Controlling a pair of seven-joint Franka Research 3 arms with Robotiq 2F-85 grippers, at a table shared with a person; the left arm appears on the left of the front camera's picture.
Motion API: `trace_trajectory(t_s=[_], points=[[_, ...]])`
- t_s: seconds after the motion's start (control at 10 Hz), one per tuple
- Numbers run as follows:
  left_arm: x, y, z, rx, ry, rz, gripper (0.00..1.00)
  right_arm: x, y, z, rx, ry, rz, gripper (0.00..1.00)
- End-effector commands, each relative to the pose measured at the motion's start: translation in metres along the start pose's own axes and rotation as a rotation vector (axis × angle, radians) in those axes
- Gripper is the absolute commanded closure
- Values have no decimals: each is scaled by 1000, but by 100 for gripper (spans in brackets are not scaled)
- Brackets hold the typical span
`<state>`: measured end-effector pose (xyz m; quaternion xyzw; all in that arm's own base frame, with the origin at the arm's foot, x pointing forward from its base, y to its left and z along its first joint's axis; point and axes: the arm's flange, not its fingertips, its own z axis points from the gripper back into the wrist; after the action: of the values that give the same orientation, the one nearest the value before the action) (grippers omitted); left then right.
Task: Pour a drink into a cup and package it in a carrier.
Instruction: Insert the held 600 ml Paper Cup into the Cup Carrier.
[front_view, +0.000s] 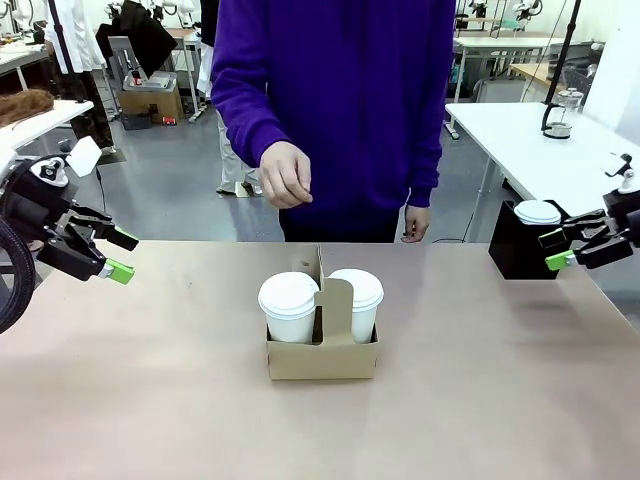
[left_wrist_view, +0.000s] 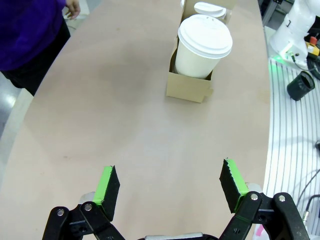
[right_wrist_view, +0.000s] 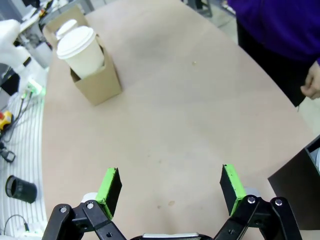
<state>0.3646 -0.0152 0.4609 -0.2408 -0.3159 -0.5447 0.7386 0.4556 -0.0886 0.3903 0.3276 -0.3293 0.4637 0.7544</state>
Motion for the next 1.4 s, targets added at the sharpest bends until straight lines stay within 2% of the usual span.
trace_trajectory(t_s=[0.0,1.3], points=[[-1,1,-2,-3,-23,-19,0,2,-3,1,9,-7,20,0],[-1,1,-2,-3,-23,-19,0,2,-3,1,9,-7,20,0]])
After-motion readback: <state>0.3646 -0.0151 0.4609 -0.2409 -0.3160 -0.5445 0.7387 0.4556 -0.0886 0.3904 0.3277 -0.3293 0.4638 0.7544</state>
